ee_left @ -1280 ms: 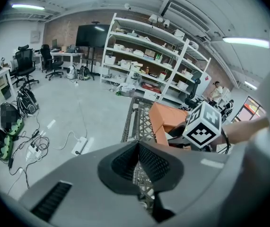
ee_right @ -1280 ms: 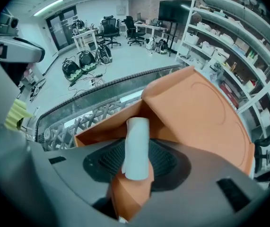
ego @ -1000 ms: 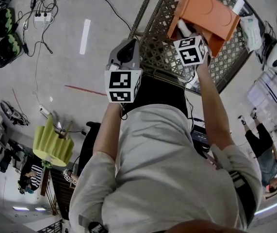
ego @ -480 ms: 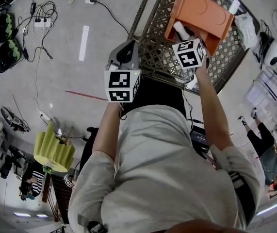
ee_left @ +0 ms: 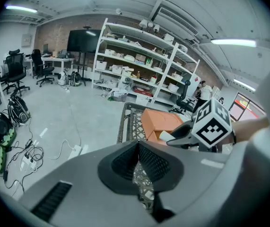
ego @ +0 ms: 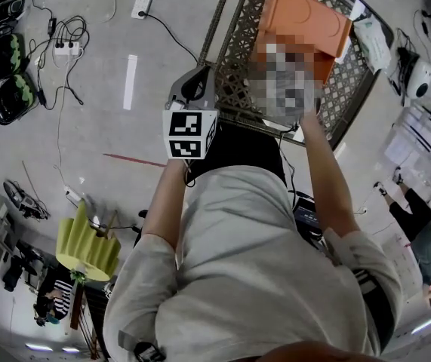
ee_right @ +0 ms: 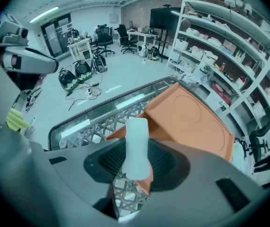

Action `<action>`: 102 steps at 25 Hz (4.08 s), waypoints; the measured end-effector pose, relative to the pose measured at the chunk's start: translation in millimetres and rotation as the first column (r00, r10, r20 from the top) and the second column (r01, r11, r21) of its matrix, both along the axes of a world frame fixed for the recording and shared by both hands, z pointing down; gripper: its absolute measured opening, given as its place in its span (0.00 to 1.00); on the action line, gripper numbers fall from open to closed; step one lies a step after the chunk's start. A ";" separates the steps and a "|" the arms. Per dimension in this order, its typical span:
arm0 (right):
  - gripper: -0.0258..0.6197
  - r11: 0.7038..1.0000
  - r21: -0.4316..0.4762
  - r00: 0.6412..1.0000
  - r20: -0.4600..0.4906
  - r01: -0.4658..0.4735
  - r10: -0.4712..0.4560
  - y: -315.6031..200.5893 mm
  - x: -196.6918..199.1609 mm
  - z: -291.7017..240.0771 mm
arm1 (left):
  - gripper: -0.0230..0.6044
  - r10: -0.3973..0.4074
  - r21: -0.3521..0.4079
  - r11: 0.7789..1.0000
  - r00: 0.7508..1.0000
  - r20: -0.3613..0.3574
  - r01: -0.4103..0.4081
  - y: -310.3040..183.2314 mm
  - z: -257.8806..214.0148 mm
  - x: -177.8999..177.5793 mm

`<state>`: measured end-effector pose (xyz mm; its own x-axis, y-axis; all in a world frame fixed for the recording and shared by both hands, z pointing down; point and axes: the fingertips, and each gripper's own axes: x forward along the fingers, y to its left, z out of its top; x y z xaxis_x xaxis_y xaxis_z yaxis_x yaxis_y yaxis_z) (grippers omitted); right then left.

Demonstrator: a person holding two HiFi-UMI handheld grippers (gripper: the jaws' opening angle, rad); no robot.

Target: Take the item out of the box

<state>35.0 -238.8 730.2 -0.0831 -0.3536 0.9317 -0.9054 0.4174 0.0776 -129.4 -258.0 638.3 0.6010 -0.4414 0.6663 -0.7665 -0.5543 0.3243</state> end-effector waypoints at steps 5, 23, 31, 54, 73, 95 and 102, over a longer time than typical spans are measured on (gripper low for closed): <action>0.25 0.997 0.042 0.997 0.047 -0.057 0.055 2.9 -6.8 -18.1 | 0.05 0.019 0.014 1.000 1.000 -0.007 -0.019 2.2 -6.7 -1.3; 0.25 0.929 0.228 0.941 0.246 -0.291 0.234 35.3 -55.4 -113.8 | 0.05 0.163 0.069 0.985 0.982 -0.090 -0.158 32.7 -39.5 9.3; 0.25 0.852 0.304 0.866 0.408 -0.426 0.288 45.6 -73.8 -167.3 | 0.05 0.197 0.077 0.979 0.973 -0.124 -0.188 42.6 -62.4 11.5; 0.25 0.570 0.521 0.751 0.590 -0.635 0.296 151.9 23.8 -283.5 | 0.05 0.245 0.226 0.951 0.961 -0.128 -0.212 125.2 -146.3 85.0; 0.24 0.313 0.657 0.725 0.654 -0.686 0.217 259.9 55.8 -346.9 | 0.05 0.258 0.401 0.900 0.950 -0.174 -0.171 220.0 -216.0 85.6; 0.24 0.116 0.878 0.855 0.411 -0.465 0.317 302.8 -42.6 -467.5 | 0.05 0.397 0.630 0.762 0.876 -0.275 -0.148 226.7 -328.7 21.8; 0.23 0.103 0.898 0.872 0.381 -0.429 0.308 299.6 -52.5 -482.3 | 0.05 0.415 0.650 0.746 0.864 -0.285 -0.144 226.7 -339.0 23.6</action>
